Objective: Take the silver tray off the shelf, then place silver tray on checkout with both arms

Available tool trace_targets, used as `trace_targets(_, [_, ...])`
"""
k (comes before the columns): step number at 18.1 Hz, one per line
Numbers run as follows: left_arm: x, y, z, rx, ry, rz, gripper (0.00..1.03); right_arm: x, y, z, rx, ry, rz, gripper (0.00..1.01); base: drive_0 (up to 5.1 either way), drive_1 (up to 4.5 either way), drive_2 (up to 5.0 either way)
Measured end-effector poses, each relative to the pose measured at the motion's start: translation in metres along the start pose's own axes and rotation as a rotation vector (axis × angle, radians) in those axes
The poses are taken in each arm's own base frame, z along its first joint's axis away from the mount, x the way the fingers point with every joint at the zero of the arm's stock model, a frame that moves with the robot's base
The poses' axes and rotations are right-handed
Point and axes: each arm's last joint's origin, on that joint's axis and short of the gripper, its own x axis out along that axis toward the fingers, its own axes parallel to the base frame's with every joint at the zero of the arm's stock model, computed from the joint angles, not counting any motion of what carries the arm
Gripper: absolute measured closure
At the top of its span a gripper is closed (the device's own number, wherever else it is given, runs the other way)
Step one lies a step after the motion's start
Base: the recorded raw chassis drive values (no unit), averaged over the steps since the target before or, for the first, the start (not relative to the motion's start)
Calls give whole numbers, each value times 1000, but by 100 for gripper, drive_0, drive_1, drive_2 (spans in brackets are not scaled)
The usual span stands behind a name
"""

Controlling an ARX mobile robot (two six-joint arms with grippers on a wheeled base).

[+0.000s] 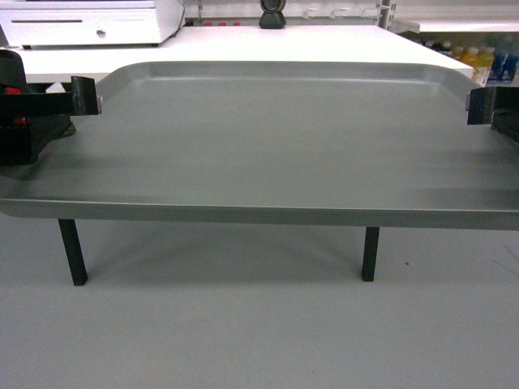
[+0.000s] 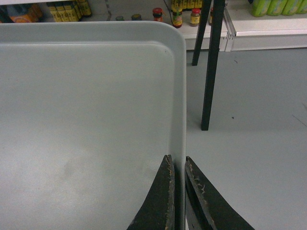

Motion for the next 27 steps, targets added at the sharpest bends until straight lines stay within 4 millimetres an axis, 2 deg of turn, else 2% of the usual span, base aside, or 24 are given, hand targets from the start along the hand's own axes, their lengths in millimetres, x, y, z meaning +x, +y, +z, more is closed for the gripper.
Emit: trace_targets(27, [0,0,0,0,1,-1,100,0,0,0,-1,1,3,98,4,423,-416])
